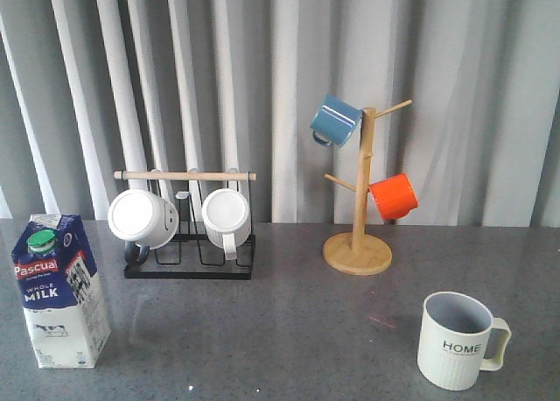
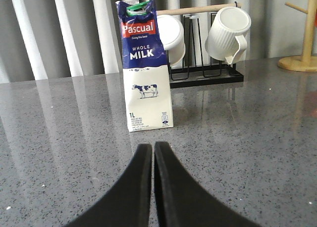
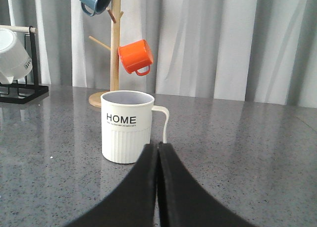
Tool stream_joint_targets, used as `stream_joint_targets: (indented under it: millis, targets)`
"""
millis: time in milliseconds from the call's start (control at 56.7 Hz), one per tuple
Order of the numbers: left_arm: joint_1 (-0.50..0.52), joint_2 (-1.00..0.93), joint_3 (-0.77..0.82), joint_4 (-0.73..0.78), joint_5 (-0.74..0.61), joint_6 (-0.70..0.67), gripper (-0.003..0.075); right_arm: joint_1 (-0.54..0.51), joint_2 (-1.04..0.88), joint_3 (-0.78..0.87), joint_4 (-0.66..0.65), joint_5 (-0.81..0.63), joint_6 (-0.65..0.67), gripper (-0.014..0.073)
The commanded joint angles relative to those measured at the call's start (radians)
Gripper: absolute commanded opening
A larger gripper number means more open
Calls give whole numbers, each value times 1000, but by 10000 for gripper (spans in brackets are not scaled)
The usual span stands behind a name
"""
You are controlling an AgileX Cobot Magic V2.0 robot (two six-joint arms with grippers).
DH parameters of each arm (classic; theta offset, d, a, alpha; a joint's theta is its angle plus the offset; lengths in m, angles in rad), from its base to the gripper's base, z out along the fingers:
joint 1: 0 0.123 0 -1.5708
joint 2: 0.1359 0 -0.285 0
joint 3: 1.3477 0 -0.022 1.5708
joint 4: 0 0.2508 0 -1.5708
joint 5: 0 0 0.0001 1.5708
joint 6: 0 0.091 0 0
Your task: Place milk next to cup
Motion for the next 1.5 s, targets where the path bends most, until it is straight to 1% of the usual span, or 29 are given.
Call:
stream_joint_targets:
  millis: [0,1199,1393,1481]
  targets:
    - [-2,-12,-21,-7,-72,-2,-6,-4,-12,10,3,-81,-3,-8]
    - [-2,-12,-21,-7,-72,-2,-6,-4,-12,10,3,-79,-3,-8]
    - [-2,-12,-21,-7,-73,-2,-6,-4,-12,9,3,-116,-3,-8]
    - [-2,-12,-21,-6,-89,0,-6,-4,-12,7,10,-154,2,-8]
